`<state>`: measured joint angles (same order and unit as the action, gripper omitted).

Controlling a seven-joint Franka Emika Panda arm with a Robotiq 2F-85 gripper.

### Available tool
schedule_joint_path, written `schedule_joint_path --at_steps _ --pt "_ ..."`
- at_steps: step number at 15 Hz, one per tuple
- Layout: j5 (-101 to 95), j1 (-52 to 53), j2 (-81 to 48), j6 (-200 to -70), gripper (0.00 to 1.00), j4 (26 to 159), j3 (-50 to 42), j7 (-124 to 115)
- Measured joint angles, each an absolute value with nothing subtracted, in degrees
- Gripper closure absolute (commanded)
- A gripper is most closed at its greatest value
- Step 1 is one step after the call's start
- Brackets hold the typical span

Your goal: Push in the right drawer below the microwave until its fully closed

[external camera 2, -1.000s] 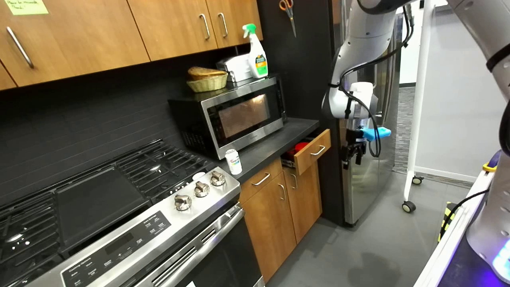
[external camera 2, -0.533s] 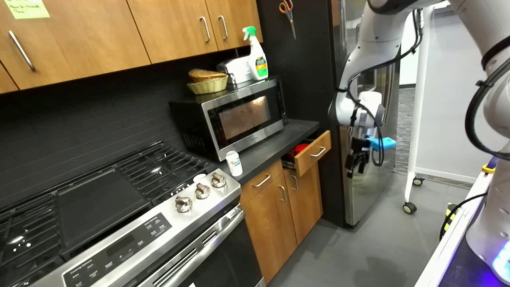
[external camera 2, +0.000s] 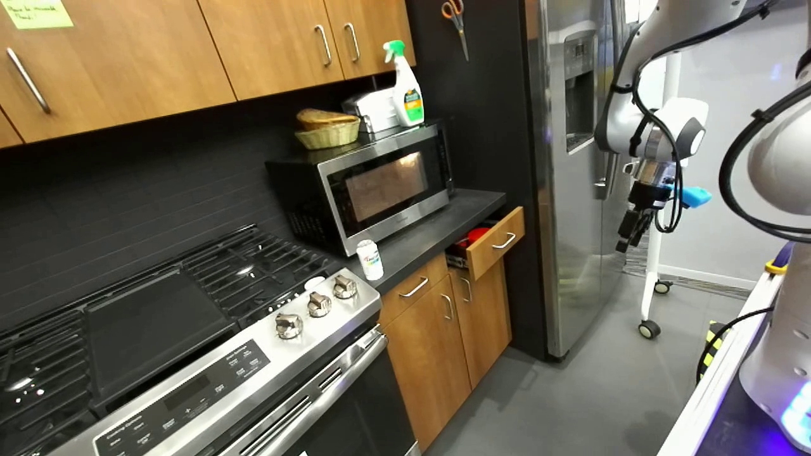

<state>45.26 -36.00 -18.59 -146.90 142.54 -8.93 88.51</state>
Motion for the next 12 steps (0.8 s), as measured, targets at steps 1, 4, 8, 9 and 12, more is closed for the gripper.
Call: schedule_joint_path --at_steps 1,4,8,9,12 --pt "45.1 -36.2 -17.1 -146.0 0.0 143.6 -10.1 89.7" --pt "44.5 -36.1 -13.7 -143.6 0.0 146.1 -13.0 91.9" --pt "43.9 -36.1 -11.5 -142.5 0.0 147.6 -14.5 92.5" --pt "43.9 -35.9 -11.5 -142.5 0.0 147.6 -14.5 92.5" --pt "43.9 -35.8 -11.5 -142.5 0.0 147.7 -14.5 92.5"
